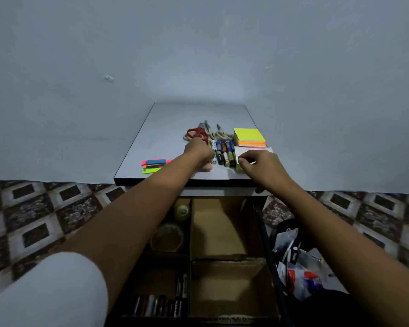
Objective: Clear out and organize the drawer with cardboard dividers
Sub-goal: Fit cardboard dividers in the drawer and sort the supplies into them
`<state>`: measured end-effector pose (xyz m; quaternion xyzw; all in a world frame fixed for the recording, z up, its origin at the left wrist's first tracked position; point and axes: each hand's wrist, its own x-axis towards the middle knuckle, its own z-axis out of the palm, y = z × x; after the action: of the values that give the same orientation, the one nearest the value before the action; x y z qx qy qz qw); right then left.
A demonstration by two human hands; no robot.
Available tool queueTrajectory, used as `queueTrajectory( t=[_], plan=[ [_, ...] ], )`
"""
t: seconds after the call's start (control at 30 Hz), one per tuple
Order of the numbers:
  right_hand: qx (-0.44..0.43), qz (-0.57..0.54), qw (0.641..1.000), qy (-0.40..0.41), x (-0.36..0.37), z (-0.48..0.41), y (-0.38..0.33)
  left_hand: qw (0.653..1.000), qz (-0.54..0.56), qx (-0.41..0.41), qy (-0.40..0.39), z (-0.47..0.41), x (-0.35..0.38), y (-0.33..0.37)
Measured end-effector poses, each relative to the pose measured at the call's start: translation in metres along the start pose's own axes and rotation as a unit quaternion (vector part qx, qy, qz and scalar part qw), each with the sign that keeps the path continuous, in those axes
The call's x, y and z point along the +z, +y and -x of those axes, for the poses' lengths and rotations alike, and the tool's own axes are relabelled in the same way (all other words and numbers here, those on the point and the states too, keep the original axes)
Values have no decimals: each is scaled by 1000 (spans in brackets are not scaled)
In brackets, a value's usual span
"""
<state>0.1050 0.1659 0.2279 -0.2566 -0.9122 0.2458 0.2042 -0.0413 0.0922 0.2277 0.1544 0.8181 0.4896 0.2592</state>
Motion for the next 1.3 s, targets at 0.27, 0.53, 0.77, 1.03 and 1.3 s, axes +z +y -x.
queueTrajectory(
  t=[0.27, 0.53, 0.77, 1.03, 1.3],
  plan=[
    [27, -11, 998, -53, -3, -43, -5, 997, -74, 2, 11, -24, 12, 3],
    [30, 49, 993, -106, 13, -86, -14, 995, -74, -32, -64, -27, -8, 4],
    [-11, 163, 979, -125, 34, -97, -23, 997, -42, -11, -71, -26, -36, 2],
    [-39, 194, 973, -116, 41, -90, -29, 997, -20, -8, -71, -17, -44, -4],
    [-60, 186, 976, -91, 50, -88, -18, 998, -19, -11, -62, -10, -48, -9]
  ],
)
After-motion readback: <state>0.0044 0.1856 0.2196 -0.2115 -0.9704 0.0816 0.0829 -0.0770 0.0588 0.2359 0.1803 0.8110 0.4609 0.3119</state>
